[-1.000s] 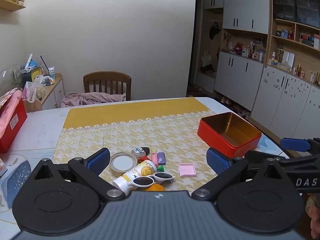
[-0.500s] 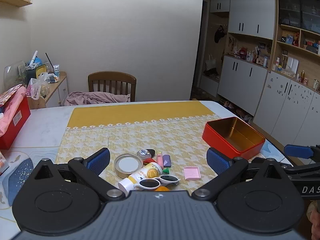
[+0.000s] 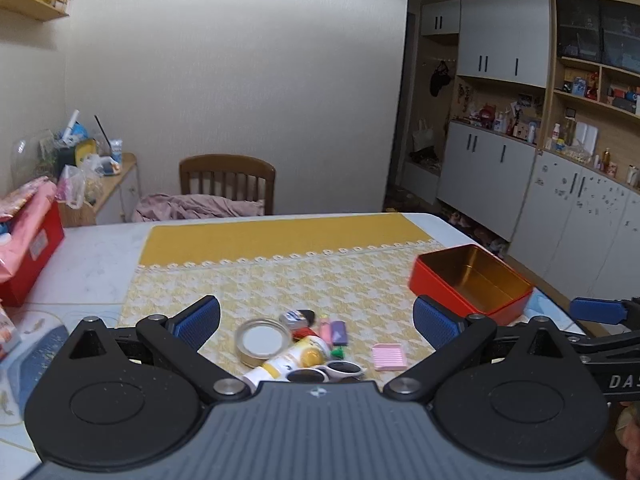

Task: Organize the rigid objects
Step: 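Move both tools toward the pile of items on the cloth, then grasp the orange with the right tool while the left tool grasps the purple plush figure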

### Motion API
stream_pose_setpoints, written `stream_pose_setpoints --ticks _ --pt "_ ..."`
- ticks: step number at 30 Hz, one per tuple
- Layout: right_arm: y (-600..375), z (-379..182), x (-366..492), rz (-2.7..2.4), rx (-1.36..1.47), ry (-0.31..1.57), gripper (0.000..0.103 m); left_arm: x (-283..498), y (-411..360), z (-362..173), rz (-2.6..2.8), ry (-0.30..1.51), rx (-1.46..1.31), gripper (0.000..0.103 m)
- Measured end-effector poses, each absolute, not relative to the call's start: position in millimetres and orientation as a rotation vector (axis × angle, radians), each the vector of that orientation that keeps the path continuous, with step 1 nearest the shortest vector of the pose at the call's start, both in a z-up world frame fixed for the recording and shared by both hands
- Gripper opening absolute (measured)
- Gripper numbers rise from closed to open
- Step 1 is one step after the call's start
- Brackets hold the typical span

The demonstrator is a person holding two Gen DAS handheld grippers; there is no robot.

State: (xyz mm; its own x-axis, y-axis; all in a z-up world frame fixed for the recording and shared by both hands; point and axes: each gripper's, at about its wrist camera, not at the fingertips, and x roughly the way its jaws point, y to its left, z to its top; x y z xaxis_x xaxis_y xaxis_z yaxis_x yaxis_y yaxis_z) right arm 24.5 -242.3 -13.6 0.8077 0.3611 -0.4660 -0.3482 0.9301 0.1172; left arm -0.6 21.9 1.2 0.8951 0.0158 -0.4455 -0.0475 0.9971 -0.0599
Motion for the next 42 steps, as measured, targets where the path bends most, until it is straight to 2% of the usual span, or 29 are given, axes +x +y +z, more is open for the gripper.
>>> stream_pose_setpoints --ticks 18,32,38,40,42 --pt "-230 -27 35 0.501 -0.015 0.537 0.103 5 53 -13 0.119 0.489 -0.086 0.103" --pt "-170 -77 65 0.769 -0.171 0.693 0.103 29 97 -77 0.201 0.657 -0.082 0.103" --pt "-143 -99 83 0.807 -0.242 0.748 0.094 49 112 -105 0.257 0.7 -0.081 0.103" --pt "-135 -107 90 0.802 -0.255 0.766 0.086 56 115 -115 0.269 0.723 -0.073 0.103" --pt "-129 -113 96 0.799 -0.256 0.78 0.085 61 120 -123 0.284 0.744 -0.089 0.103"
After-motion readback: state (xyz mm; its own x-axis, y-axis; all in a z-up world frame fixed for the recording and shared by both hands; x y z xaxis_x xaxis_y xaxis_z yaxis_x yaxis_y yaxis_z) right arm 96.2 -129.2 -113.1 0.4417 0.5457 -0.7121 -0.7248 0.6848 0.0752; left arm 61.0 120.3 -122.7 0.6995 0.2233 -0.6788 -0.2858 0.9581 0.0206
